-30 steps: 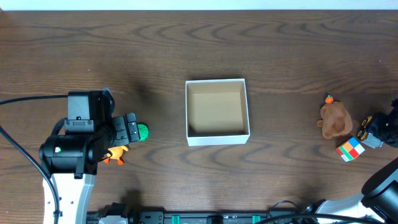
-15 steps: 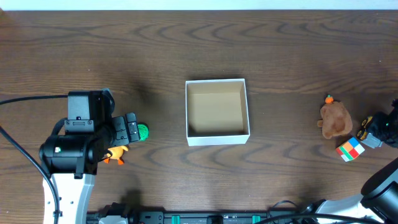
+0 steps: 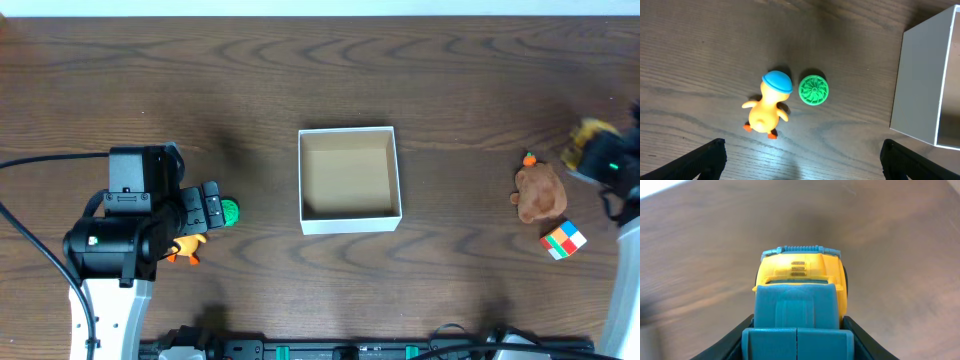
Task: Pack container
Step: 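Lift the truck with the right gripper and carry it over the box, then lower the truck into the box and open the right gripper, then move right gripper to the brown teddy bear and grasp it, then carry the teddy bear into the box and release it, then move right gripper to the colorful puzzle cube and grasp it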
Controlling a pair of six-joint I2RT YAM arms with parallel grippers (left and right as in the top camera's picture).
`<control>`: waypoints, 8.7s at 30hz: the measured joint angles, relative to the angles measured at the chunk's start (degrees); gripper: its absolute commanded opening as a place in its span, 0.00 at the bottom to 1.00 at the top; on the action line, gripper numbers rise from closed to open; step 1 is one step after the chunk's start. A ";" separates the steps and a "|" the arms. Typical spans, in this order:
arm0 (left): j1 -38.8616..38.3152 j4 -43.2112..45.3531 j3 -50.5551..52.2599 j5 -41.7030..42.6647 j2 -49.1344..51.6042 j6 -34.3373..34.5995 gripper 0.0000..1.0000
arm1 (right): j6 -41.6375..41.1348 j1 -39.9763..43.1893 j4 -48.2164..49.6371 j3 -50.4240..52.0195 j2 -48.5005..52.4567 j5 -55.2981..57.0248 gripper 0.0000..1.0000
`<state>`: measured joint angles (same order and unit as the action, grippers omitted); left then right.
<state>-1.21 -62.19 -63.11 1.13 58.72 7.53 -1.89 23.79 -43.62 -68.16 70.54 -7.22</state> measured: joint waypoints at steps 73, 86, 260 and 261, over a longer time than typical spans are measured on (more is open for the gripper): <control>0.00 -0.42 0.00 0.00 0.87 0.00 0.98 | -32.15 -58.01 10.21 -3.26 28.81 18.58 0.71; 0.00 -0.44 0.02 0.02 0.98 0.00 0.98 | -32.68 -42.88 -13.05 -12.15 9.22 24.20 0.99; 0.00 -0.44 0.00 0.02 1.07 0.00 0.98 | -44.70 -37.42 -17.99 -12.48 1.90 29.16 0.99; 0.00 -0.42 0.02 0.00 1.07 0.00 0.98 | -46.10 -34.71 -20.48 -12.41 0.90 29.88 0.99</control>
<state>-1.21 -62.61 -63.09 1.13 59.79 7.53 -47.99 -10.92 -64.10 -80.58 71.44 22.65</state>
